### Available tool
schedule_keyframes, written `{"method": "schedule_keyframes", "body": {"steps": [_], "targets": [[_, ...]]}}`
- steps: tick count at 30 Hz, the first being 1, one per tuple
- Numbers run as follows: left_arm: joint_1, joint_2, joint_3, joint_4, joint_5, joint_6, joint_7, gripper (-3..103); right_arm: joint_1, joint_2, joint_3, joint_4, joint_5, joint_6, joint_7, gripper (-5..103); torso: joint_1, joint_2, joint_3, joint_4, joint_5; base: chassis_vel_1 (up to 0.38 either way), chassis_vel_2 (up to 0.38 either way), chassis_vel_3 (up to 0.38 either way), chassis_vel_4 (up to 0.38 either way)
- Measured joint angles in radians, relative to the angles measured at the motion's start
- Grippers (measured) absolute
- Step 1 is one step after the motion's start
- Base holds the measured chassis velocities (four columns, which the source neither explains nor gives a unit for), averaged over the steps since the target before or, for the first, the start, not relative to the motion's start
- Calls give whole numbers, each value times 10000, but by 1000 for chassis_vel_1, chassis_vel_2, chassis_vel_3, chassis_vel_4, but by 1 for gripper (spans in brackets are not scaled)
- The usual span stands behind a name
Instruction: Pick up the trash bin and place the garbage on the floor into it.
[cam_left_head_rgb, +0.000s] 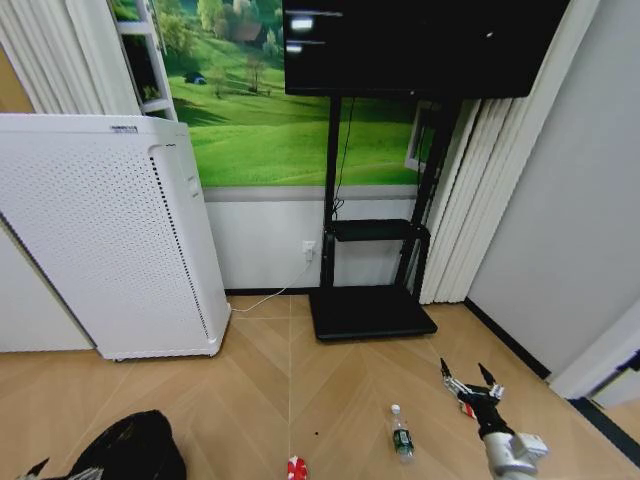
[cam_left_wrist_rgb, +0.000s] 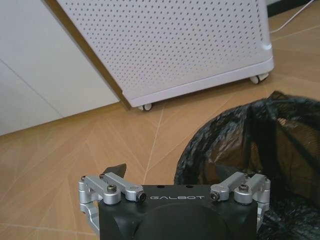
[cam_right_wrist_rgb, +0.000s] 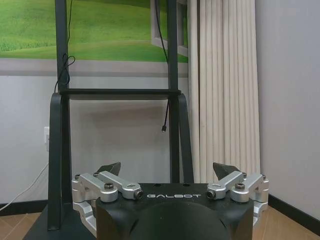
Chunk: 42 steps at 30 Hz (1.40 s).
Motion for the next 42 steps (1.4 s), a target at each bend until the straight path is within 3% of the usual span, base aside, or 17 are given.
{"method": "schedule_keyframes", "body": {"steps": [10,28,32,33,35,38,42], "targets": [[-759,152,666,1198,366,356,97,98,78,37,-92,-76,-98,0,1,100,0,1,1,1,-3,0,0,0,0],[-1978,254,1694,2714,931,-287,274,98,-106,50,-48,2,-250,2,30,100,1,3,1,0,10,0,0,0,0],[-2069,183,1812,2710,993,-407,383,93,-133,52,-17,93,-259,-9,49,100,0,3,0,-3,6,0,0,0,0],[-2087,156,1825,2719,1057,-482,455,86,-134,51,1,100,-259,-11,55,100,1,3,1,-1,10,0,0,0,0],[-2095,147,1832,2719,1072,-513,489,86,-134,50,6,102,-259,-12,56,100,1,4,0,-1,9,0,0,0,0],[-2103,122,1833,2698,1081,-593,570,75,-139,57,12,95,-272,6,55,100,0,4,1,-1,6,0,0,0,0],[-2092,104,1833,2674,1081,-629,584,68,-128,78,-7,83,-288,35,52,100,0,4,1,-2,4,0,0,0,0]]}}
